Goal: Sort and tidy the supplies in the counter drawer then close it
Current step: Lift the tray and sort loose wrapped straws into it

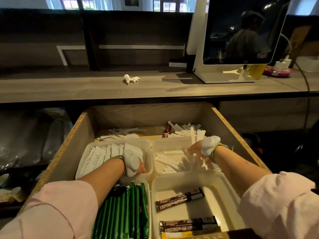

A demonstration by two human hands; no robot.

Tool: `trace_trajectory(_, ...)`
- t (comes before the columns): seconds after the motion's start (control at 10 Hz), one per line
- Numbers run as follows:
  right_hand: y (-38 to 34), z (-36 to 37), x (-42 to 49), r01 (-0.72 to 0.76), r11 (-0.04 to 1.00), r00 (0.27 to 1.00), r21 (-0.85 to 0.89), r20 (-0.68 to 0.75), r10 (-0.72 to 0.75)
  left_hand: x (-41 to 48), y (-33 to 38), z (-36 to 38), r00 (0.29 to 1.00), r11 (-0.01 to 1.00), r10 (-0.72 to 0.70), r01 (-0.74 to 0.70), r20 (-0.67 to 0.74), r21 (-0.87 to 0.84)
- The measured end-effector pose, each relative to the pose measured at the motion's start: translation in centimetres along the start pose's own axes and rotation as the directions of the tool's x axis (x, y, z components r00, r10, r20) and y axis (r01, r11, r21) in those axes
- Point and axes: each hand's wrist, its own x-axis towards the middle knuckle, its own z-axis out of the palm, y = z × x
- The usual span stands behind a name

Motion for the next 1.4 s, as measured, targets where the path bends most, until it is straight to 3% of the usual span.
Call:
trace_trajectory(0.1,0.8,0.8,1.4,0.065,0.995,0.989,0.075,-0.136,-0.055,0.6,0.2,0.3,0.994,0.999,0.012,-0.015,-0.104,-0.028)
trace_trajectory(0.2,0.4,0.8,2.6,0.170,0.945,0.948,-0.281,-0.215,-0.234,-0.6,1.3,-1.5,0.983,0.981,-0.034,-0.001,-0.179,-0.193)
trace_trajectory(0.3,-1.6,0.0,1.3,0.214,0.936,0.933,-0.280,-0.224,-0.280,-1.4,2.4,-3.1,0.948,0.948,-0.024,-0.079,-0.316,-0.309)
trace_trajectory(0.4,-3.4,1.4,0.2,0.258,0.908,0.956,-0.330,-0.050,-0.289,-1.4,3.4,-2.8,0.928,0.910,-0.019,-0.138,-0.373,-0.390)
trace_trajectory(0.5,-3.5,3.3,0.7,0.293,0.893,0.951,-0.343,0.008,-0.309,-1.1,3.7,-1.5,0.928,0.896,-0.001,-0.165,-0.373,-0.413)
trace_trajectory(0.6,-3.3,4.2,1.1,0.274,0.873,0.938,-0.404,-0.088,-0.335,-1.2,3.3,-1.0,0.924,0.885,-0.005,-0.174,-0.381,-0.432)
trace_trajectory(0.7,-3.7,3.7,0.9,0.267,0.906,0.949,-0.328,-0.073,-0.306,-1.2,2.9,-0.6,0.928,0.877,-0.010,-0.172,-0.373,-0.450)
trace_trajectory(0.9,-2.0,2.3,1.0,0.168,0.903,0.975,-0.396,-0.065,-0.211,-0.7,2.5,0.0,0.933,0.888,-0.025,-0.144,-0.358,-0.437)
trace_trajectory(1.0,-1.5,0.4,0.5,0.089,0.947,0.951,-0.308,-0.256,-0.173,-0.5,2.3,0.2,0.927,0.873,-0.052,-0.138,-0.372,-0.467)
trace_trajectory(1.1,-0.4,-1.5,-0.4,-0.088,0.986,0.851,-0.141,-0.525,0.001,-0.5,2.4,-0.1,0.925,0.880,-0.103,-0.087,-0.367,-0.466)
trace_trajectory(1.2,0.7,-1.4,-1.5,-0.172,0.981,0.882,-0.085,-0.456,0.115,-0.6,2.7,-0.1,0.937,0.895,-0.128,-0.032,-0.326,-0.445)
trace_trajectory(1.3,1.6,0.0,-2.7,-0.133,0.981,0.928,-0.144,-0.366,0.072,-1.0,2.9,0.1,0.944,0.913,-0.126,-0.009,-0.305,-0.407)
trace_trajectory(1.4,2.2,-0.4,-2.8,-0.157,0.986,0.914,-0.061,-0.387,0.121,-1.6,2.6,-0.2,0.946,0.924,-0.113,-0.013,-0.304,-0.383)
